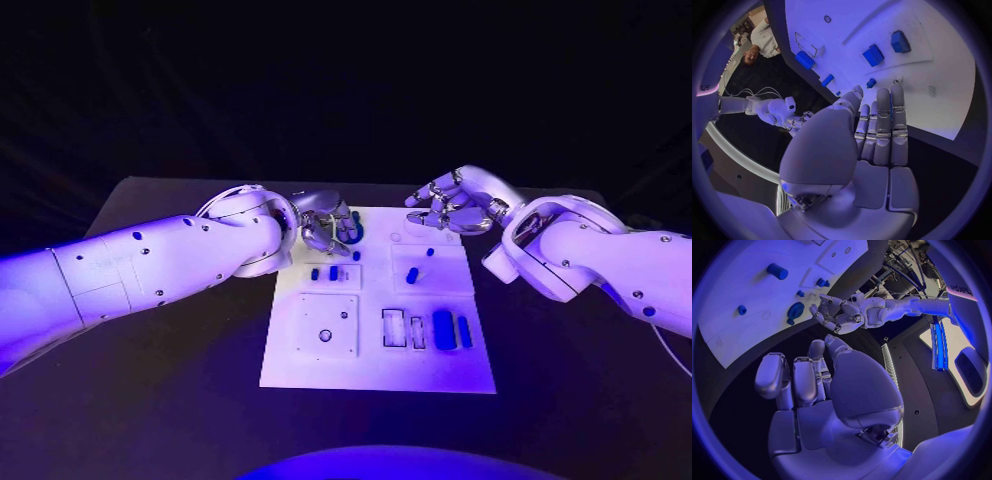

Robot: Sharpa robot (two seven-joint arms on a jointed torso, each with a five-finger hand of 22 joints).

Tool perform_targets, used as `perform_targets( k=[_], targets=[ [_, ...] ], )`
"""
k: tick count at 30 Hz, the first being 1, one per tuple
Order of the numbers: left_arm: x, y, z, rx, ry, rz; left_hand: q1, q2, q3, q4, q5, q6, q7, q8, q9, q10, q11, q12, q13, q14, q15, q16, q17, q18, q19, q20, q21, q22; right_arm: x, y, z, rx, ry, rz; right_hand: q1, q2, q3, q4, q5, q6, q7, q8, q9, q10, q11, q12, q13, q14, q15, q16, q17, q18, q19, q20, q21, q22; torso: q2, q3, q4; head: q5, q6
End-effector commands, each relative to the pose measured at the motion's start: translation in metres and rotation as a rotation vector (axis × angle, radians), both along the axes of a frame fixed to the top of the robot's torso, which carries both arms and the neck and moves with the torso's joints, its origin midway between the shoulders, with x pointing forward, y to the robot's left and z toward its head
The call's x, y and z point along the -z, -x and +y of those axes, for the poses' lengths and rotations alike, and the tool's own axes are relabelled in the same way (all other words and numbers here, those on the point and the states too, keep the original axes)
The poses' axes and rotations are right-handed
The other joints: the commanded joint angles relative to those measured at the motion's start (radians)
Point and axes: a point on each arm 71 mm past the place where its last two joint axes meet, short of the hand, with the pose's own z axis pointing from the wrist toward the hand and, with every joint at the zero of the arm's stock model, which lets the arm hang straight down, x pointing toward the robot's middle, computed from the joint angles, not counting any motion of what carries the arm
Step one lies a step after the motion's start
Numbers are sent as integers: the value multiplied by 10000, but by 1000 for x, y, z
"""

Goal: Assemble the parts on the task board

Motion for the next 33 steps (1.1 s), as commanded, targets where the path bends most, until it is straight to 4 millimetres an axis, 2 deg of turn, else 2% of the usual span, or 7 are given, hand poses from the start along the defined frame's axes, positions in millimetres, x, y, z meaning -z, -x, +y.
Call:
perform_targets(
  k=[1,5,8,14,20,26,33],
  targets=[
    [3,-2,-3,134,-625,-426,-82,33,-188,55,-41,142,-3,-111,-162,159,-58,-54,-196,380,-77,535,234,119,477,-74,209,72,0,1,2,-142,-11,7,29,-12,23,18,53,-56,-22,54,14,-77,-14,-35,-9,338,0,-62,-9,181,-54,16,-56,-14,11,2,-9,-14,34],
    [8,-4,-6,73,-946,-234,-179,100,-441,229,-53,288,31,-229,-362,243,-118,-121,-445,576,-141,1133,495,111,872,-150,403,196,1,1,2,-161,-20,16,29,-12,23,18,53,-56,-22,54,14,-77,-14,-35,-9,338,0,-62,-9,181,-54,16,-56,-14,13,1,-2,-23,58],
    [12,-7,-9,23,-1076,-143,-154,164,-588,314,-51,380,35,-315,-498,326,-146,-154,-607,975,-178,2148,1240,106,1128,-197,567,325,1,1,2,-169,-27,18,29,-12,23,18,53,-56,-22,54,14,-77,-14,-35,-9,338,0,-62,-9,181,-54,16,-56,-14,11,5,4,-20,59],
    [16,-7,-15,120,-1138,-93,51,238,-694,342,-41,583,17,-423,-690,575,-190,-218,-858,1655,-237,3998,2701,-203,1967,-260,2672,1870,1,1,2,-171,-29,21,37,-9,31,18,59,-58,-21,55,13,-79,-14,-38,-13,339,-1,-59,-3,181,-54,15,-58,-15,17,3,-9,-49,35],
    [16,-7,-20,212,-1112,-237,231,306,-697,373,-34,788,-31,-513,-846,903,-260,-294,-1063,2105,-288,5337,3781,-448,2482,-328,4416,3191,1,0,2,-164,-28,19,37,-9,31,18,59,-58,-21,55,13,-79,-14,-38,-13,339,-1,-59,-3,181,-54,15,-58,-15,3,10,4,-56,37],
    [17,-7,-23,160,-1208,-281,502,429,-490,314,-16,919,-50,-572,-943,1107,-298,-361,-1191,2295,-338,5962,4276,-577,2681,-363,5287,3875,1,0,3,-197,-43,26,37,-9,31,18,59,-58,-21,55,13,-79,-14,-38,-13,339,-1,-59,-3,181,-54,15,-58,-15,5,7,-7,-54,41],
    [18,-5,-29,131,-1586,-260,645,428,-249,254,-15,1139,-66,-578,-1010,1362,-332,-398,-1292,2561,-382,6646,4879,-735,2925,-389,6314,4642,1,1,5,-230,-57,36,37,-9,31,18,59,-58,-21,55,13,-79,-14,-38,-13,339,-1,-59,-3,181,-54,15,-58,-15,15,5,-12,-71,41]
  ],
)
